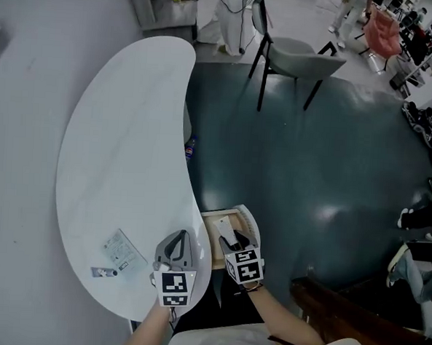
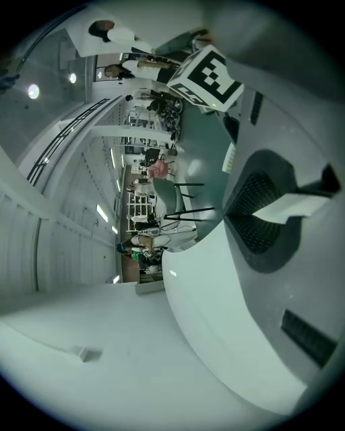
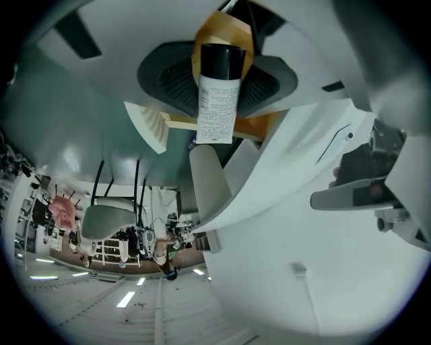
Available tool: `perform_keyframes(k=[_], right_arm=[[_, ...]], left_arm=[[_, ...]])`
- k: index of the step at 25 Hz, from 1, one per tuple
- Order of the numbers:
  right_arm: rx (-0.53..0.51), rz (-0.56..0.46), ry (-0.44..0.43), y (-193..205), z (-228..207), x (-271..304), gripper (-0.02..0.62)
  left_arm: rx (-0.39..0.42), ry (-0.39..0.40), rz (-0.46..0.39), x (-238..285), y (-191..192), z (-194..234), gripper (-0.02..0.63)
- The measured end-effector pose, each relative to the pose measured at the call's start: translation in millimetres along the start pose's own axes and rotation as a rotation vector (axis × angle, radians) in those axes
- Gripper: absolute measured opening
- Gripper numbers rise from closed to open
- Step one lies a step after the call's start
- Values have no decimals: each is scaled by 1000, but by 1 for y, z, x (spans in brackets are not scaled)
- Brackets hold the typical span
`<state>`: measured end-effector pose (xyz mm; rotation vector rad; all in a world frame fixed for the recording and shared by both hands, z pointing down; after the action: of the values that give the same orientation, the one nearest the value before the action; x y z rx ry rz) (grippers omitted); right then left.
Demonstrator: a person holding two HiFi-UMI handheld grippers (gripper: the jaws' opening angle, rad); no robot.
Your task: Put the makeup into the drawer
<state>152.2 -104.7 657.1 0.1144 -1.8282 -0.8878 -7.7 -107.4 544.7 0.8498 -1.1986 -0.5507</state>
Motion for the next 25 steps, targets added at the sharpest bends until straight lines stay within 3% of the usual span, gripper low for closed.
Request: perform_keyframes(k=[11, 25], right_arm=[[135, 63, 33, 27, -16, 44, 196], [279, 110, 64, 59, -26, 92, 196]], left_arm=[[52, 78, 59, 48, 3, -6, 17], [78, 94, 85, 79, 5, -20, 17]])
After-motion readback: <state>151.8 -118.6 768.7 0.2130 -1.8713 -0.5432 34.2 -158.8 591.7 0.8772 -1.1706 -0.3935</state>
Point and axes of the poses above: the fingertips, and each gripper's own axes: x forward along the fingers, z to its left, y out of its underside, the point moved 6 cm from there along -x, backward along the fingers, and after that the axes turned 9 degrees about -x, right-handed, at the moved point
